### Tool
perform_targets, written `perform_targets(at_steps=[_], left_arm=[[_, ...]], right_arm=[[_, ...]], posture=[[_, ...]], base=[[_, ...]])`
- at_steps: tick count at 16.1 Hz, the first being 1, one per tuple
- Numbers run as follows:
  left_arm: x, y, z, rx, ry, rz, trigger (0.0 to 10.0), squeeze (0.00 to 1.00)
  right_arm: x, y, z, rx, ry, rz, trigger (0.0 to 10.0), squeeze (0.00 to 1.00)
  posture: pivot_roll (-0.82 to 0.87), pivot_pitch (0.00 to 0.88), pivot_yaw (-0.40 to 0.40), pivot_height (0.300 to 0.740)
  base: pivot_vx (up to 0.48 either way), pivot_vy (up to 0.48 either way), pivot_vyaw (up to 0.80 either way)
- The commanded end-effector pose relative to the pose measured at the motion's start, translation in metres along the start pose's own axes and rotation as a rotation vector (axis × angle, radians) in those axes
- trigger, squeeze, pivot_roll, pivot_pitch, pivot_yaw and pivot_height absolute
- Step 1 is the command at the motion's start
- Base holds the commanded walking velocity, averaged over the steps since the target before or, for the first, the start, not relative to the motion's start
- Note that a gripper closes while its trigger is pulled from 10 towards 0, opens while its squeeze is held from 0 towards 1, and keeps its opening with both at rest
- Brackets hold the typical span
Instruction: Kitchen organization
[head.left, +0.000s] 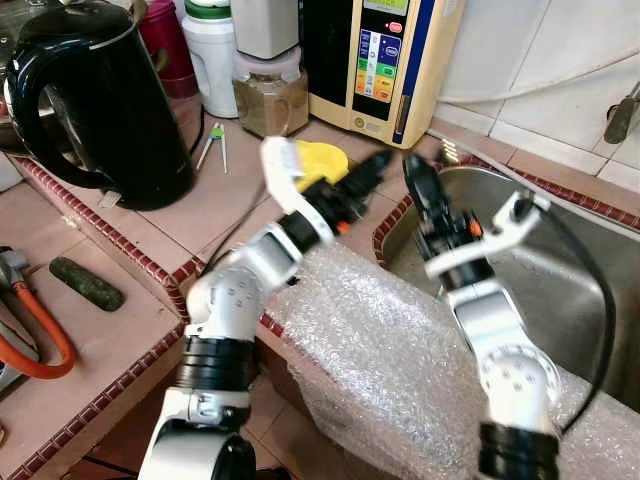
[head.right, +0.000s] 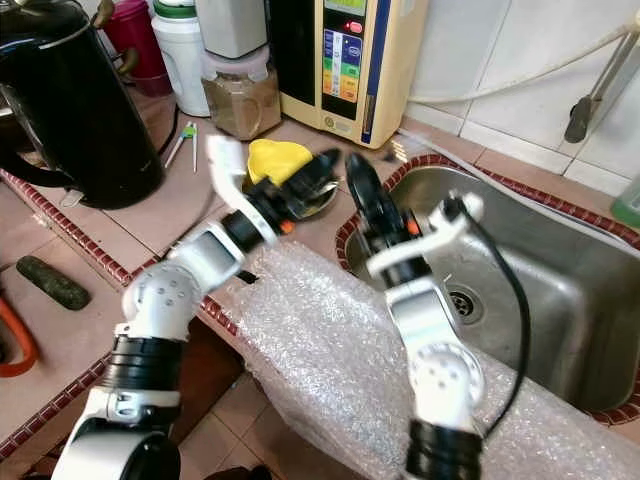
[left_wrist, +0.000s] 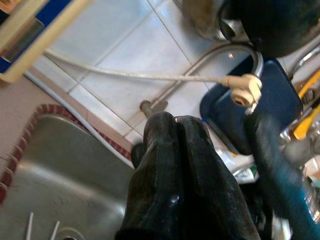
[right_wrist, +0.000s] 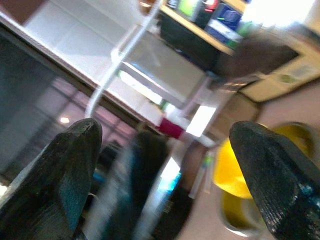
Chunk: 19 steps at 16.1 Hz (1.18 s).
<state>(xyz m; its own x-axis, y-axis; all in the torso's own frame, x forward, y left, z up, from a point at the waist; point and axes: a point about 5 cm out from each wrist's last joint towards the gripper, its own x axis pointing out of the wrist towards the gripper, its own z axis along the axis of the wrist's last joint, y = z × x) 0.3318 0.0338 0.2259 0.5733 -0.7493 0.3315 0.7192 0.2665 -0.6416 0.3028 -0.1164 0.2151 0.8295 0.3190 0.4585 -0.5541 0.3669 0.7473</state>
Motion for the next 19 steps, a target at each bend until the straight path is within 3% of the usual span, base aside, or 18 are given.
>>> perform_targets(at_steps=[1, 2, 3, 4, 5, 19], left_arm=[[0.002, -0.009, -0.001, 0.002, 0.004, -0.043, 0.0, 0.00], [0.002, -0.010, -0.002, -0.001, 0.004, -0.047, 0.0, 0.00], [0.003, -0.013, -0.004, -0.006, 0.010, -0.060, 0.0, 0.00], [0.003, -0.014, -0.004, -0.005, 0.012, -0.063, 0.0, 0.00], [0.003, -0.014, -0.005, -0.005, 0.016, -0.063, 0.0, 0.00], [-0.002, -0.008, -0.001, 0.015, 0.012, -0.022, 0.0, 0.00]], right_arm=[[0.006, -0.001, -0.001, 0.042, -0.019, 0.013, 10.0, 0.00], [0.010, -0.001, -0.004, 0.057, -0.022, 0.011, 10.0, 0.00], [0.017, -0.002, -0.006, 0.070, -0.034, 0.007, 2.2, 0.00], [0.018, -0.002, -0.006, 0.072, -0.040, 0.005, 2.2, 0.00], [0.022, -0.002, -0.004, 0.086, -0.066, 0.006, 0.0, 0.00], [0.024, -0.014, 0.004, 0.039, -0.126, -0.081, 0.0, 0.00]], posture=[[0.02, 0.089, 0.056, 0.740], [0.03, 0.090, 0.055, 0.740], [0.03, 0.089, 0.055, 0.740], [0.03, 0.089, 0.055, 0.740], [0.03, 0.090, 0.055, 0.740], [0.03, 0.106, 0.056, 0.740]], base=[[0.000, 0.000, 0.00], [0.000, 0.000, 0.00], [0.000, 0.000, 0.00], [0.000, 0.000, 0.00], [0.000, 0.000, 0.00], [0.000, 0.000, 0.00]])
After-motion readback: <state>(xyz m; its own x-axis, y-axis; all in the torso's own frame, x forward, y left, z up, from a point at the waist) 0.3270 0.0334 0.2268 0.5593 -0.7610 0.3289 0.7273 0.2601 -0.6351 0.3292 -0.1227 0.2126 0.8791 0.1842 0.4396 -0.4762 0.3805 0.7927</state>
